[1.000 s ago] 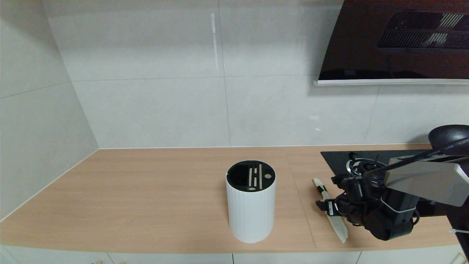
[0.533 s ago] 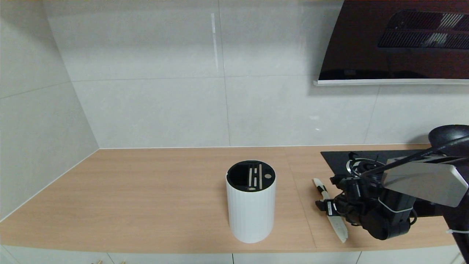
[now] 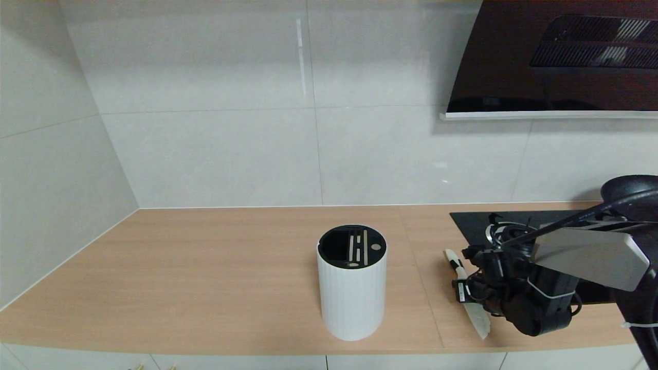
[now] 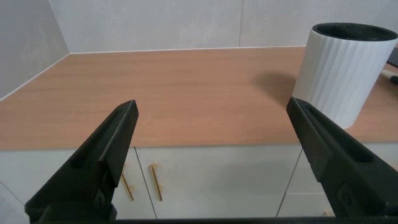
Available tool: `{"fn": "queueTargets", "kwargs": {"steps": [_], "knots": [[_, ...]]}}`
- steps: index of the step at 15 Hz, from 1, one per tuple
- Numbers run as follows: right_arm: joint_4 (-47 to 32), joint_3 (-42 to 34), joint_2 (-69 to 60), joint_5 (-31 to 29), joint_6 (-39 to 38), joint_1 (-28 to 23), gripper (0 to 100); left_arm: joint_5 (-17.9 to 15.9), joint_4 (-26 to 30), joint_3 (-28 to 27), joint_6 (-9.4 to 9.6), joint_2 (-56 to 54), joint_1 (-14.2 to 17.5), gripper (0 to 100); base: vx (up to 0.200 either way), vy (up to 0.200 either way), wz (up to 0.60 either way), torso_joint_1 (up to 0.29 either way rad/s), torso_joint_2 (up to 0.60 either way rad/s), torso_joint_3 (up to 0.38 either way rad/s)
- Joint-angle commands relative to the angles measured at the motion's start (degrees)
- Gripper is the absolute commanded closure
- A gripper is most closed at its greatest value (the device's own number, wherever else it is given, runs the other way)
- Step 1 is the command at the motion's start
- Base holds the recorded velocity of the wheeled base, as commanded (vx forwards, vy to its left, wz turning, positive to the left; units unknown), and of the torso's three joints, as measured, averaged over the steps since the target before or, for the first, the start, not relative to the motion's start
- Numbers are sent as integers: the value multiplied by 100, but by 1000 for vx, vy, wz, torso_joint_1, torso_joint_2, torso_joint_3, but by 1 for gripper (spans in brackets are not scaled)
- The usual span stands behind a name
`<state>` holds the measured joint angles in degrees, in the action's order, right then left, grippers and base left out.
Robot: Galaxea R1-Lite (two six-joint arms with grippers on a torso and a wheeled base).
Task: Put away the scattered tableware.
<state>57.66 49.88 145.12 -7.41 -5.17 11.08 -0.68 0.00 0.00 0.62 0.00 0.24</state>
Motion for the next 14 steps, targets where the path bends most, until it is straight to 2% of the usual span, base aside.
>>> {"fn": "queueTargets", "kwargs": {"steps": [1, 9, 14], "knots": [[-18, -5, 8, 12, 7, 8, 100, -2, 0, 0, -1, 0, 2, 0, 0, 0, 0, 0, 0, 0], [8, -49, -133, -76, -19, 8, 100, -2, 0, 0, -9, 0, 2, 0, 0, 0, 0, 0, 0, 0], [17, -515, -1082, -164, -151, 34, 100, -2, 0, 0, -9, 0, 11, 0, 0, 0, 0, 0, 0, 0]]}}
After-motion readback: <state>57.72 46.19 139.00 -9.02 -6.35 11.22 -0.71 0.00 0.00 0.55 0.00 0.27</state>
